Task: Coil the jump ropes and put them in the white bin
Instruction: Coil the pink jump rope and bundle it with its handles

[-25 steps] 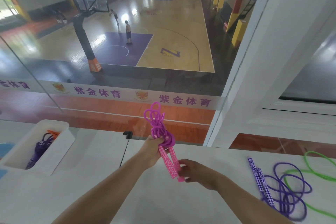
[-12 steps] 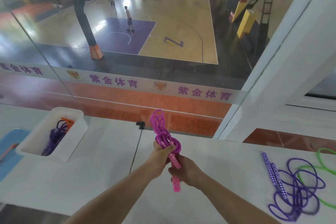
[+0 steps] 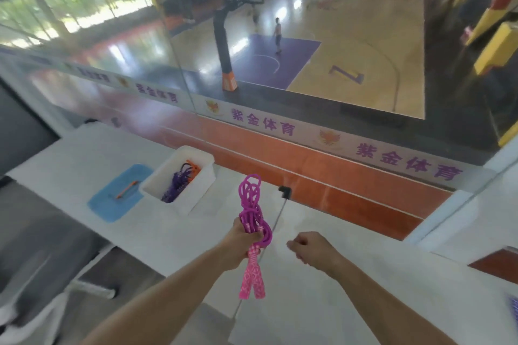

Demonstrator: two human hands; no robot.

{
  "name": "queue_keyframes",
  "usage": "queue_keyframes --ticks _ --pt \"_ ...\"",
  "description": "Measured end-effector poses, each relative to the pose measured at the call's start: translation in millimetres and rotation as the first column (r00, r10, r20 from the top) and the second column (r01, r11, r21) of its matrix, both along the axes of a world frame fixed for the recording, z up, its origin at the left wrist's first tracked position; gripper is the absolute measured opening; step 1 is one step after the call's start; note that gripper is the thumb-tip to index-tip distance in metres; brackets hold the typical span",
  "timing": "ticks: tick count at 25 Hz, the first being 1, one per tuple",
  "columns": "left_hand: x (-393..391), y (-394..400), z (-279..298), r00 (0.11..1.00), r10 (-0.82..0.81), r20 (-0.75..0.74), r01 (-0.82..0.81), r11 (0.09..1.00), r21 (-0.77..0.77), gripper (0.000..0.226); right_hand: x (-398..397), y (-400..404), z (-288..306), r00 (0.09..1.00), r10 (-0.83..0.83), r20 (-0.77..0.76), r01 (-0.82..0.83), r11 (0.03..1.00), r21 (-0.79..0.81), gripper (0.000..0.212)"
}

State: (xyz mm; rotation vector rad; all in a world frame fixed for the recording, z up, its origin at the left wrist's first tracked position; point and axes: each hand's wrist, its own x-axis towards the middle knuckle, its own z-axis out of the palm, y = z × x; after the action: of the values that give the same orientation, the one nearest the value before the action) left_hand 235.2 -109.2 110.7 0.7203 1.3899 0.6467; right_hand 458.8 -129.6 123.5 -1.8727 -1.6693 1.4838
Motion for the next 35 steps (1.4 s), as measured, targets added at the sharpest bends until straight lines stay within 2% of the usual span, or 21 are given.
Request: queue_keyframes --ticks 3,6,8,11,13,16,19,21,24,27,29,31,32,34,35 --pt "-53.3 18.7 16.6 0.994 0.063 -0.091 -0.061 0.998 0.018 0.056 -50.4 24.4 8.3 0.998 0.009 -0.063 -0.007 0.999 0.044 0.036" --pt "-122.7 67.3 25.8 0.983 0.118 -0.144 -0.114 0.993 0.035 0.044 -106.1 59.4 11.6 0.992 -0.028 -0.126 0.034 0.999 0.043 0.027" --pt "-176.4 111.9 23.7 0.972 0.079 -0.221 -0.064 0.995 0.075 0.04 -143.1 93.0 3.9 0.988 -0.073 -0.135 0.072 0.997 -0.011 0.019" --pt "-249.0 182.8 9.7 0.931 0.01 -0.365 0.032 0.994 0.109 0.032 -196.7 141.5 -17.6 0.987 -0.132 -0.097 0.129 0.991 -0.032 0.03" --pt "-295.6 231.5 -13.9 0.912 -0.046 -0.409 0.089 0.992 0.086 0.029 -245.6 171.5 -34.3 0.975 -0.21 -0.075 0.206 0.976 -0.065 0.032" --pt "-328.2 275.1 -44.9 0.926 -0.179 -0.333 0.187 0.982 -0.009 0.039 -310.1 197.0 -40.1 0.969 -0.248 -0.007 0.246 0.963 -0.111 0.03" --pt "-329.7 300.4 -61.9 0.97 -0.214 -0.114 0.216 0.976 0.008 0.031 -344.4 217.3 -41.0 0.961 -0.277 0.0 0.276 0.955 -0.105 0.029" --pt "-332.0 322.1 -84.1 0.977 -0.211 -0.038 0.212 0.977 0.025 0.031 -359.0 230.4 -46.2 0.941 -0.338 0.034 0.34 0.934 -0.114 0.029" --pt "-335.2 334.9 -125.5 0.97 -0.24 -0.032 0.24 0.971 0.016 0.05 -374.4 240.5 -59.1 0.914 -0.398 0.077 0.405 0.905 -0.126 0.028" --pt "-332.5 313.3 -123.7 0.967 -0.255 0.019 0.255 0.966 -0.029 0.043 -393.7 251.5 -64.8 0.899 -0.431 0.077 0.434 0.9 -0.023 0.025" --pt "-332.1 303.0 -126.7 0.942 -0.311 -0.124 0.306 0.95 -0.057 0.033 -411.7 263.7 -68.1 0.906 -0.416 0.077 0.407 0.907 0.111 0.026" --pt "-334.0 302.5 -130.7 0.848 -0.43 -0.309 0.44 0.897 -0.041 0.026 -427.5 279.0 -70.8 0.927 -0.362 0.101 0.333 0.916 0.223 0.026" --pt "-336.8 306.6 -128.1 0.768 -0.51 -0.387 0.551 0.834 -0.007 0.018 -434.4 288.3 -74.0 0.935 -0.332 0.124 0.291 0.919 0.268 0.023" --pt "-350.1 313.8 -119.2 0.515 -0.6 -0.613 0.771 0.636 0.024 0.016 -443.0 310.9 -83.0 0.945 -0.235 0.23 0.136 0.917 0.376 0.027" --pt "-359.2 317.4 -117.6 0.364 -0.539 -0.76 0.851 0.524 0.037 0.019 -444.8 324.5 -90.1 0.934 -0.153 0.323 0.001 0.904 0.428 0.031"
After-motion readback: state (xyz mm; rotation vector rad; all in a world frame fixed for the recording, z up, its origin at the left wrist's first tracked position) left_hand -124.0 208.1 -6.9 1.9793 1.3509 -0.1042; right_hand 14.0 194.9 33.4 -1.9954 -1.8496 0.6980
